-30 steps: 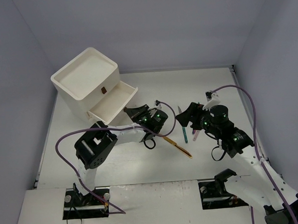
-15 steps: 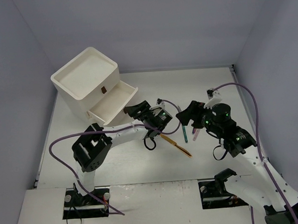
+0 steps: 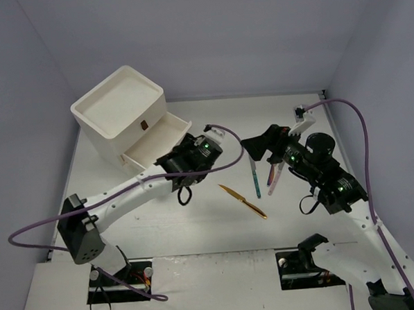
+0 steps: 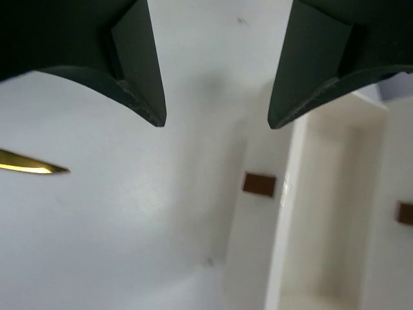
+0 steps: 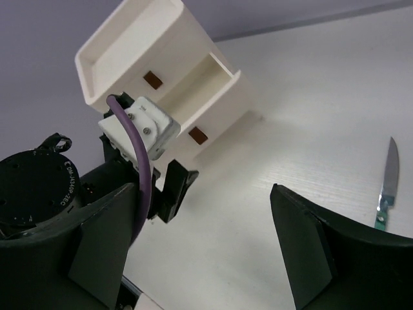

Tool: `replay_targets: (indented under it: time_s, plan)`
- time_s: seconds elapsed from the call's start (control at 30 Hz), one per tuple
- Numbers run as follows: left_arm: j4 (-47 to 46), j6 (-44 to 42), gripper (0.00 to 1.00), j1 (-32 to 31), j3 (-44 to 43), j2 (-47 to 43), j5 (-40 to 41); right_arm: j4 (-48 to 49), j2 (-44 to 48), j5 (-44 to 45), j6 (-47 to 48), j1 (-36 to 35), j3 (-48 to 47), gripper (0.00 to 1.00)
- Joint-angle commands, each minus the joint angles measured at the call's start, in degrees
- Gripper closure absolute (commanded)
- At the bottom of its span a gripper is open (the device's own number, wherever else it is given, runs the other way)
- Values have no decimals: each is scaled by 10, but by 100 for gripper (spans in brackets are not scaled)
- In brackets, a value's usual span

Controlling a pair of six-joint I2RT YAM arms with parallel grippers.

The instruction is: Sort the eating utensils into containers

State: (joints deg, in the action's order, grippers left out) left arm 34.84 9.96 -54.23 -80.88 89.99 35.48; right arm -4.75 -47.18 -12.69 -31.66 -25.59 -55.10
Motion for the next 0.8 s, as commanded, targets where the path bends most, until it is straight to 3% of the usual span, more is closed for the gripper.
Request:
replay_targets:
  time_s: [0.0,0.17,0.43,0.63,0.77]
  plan:
    - [18,138,37,70,20,-152,-137,-54,-15,86,43,17,-2,22]
    - [26,158,32,93,63,-216,-164,-58,-26,95,44,19,5,22]
    - [26,180,31,99,89,-226,-191,-73,-49,86,66,19,-1,22]
    - [29,202,31,119,106,-250,-244,-98,-173,28,89,8,66,23]
    - [41,210,30,126,110,-270,-275,-113,-246,51,99,-41,87,24]
